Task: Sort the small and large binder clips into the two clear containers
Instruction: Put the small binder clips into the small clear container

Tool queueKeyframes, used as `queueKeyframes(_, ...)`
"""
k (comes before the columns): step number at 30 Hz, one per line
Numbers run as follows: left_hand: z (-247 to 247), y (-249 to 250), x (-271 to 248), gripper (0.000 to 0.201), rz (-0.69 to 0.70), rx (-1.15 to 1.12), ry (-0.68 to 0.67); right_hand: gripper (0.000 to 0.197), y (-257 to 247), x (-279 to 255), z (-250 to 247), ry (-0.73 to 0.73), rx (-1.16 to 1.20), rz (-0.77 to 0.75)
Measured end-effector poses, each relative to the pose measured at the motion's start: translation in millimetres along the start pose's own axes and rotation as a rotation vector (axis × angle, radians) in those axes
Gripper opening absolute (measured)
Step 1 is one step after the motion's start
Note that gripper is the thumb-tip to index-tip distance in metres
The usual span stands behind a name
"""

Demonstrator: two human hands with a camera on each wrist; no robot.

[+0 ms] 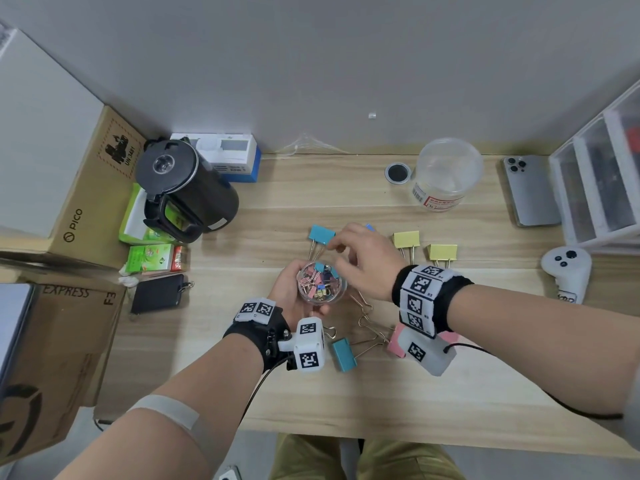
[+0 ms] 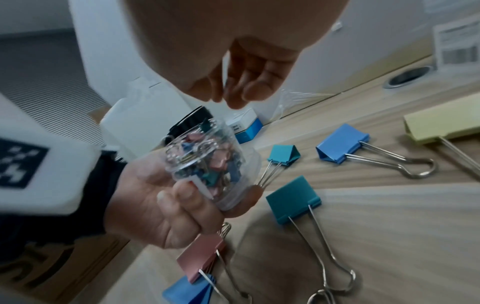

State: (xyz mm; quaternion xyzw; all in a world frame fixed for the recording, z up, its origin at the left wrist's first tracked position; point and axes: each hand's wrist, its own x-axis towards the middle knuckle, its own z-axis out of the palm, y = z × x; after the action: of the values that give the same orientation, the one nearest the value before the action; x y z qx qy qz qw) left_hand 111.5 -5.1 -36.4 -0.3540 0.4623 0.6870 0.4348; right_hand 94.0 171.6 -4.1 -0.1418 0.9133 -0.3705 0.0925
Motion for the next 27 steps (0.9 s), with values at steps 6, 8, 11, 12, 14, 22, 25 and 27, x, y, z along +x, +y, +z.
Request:
queueKeyframes(6,2,-1,-5,0.043,0.016,0.005,-0.032,0.036,19,6,7,-0.375,0.179,0.435)
queueKeyframes(8,2,-2,-5,0.045,0.014,0.029,-0.034,0.032,21,4,10,-0.356,0.256,0.464)
queueKeyframes(11,2,-3,-5,0.044,0.014,0.026,-0.022,0.019,18,4,6,-0.23,0.401,0.516)
queueKeyframes(12,1,-2,-5,0.045,0.014,0.022,-0.022,0.015,16,5,3,-0.203,0.506,0.545)
queueKeyframes(14,0,-3,-5,0.048,0.007,0.008,-0.033,0.01,11,5,-4,-0.188,0.706,0.581)
queueKeyframes(22,4,-7,-3,0.05,0.009,-0.041,0.016,0.017,-8,-5,-17,-0.281,0.555,0.249)
queueKeyframes(25,10,-7,-2,0.046,-0.013,-0.034,0.093,0.03,-13,-10,-12,-0.306,0.229,0.045)
queueKeyframes(27,13,-7,-4,0.05,-0.014,-0.062,0.09,0.05,-14,-9,-8,-0.317,0.023,-0.067)
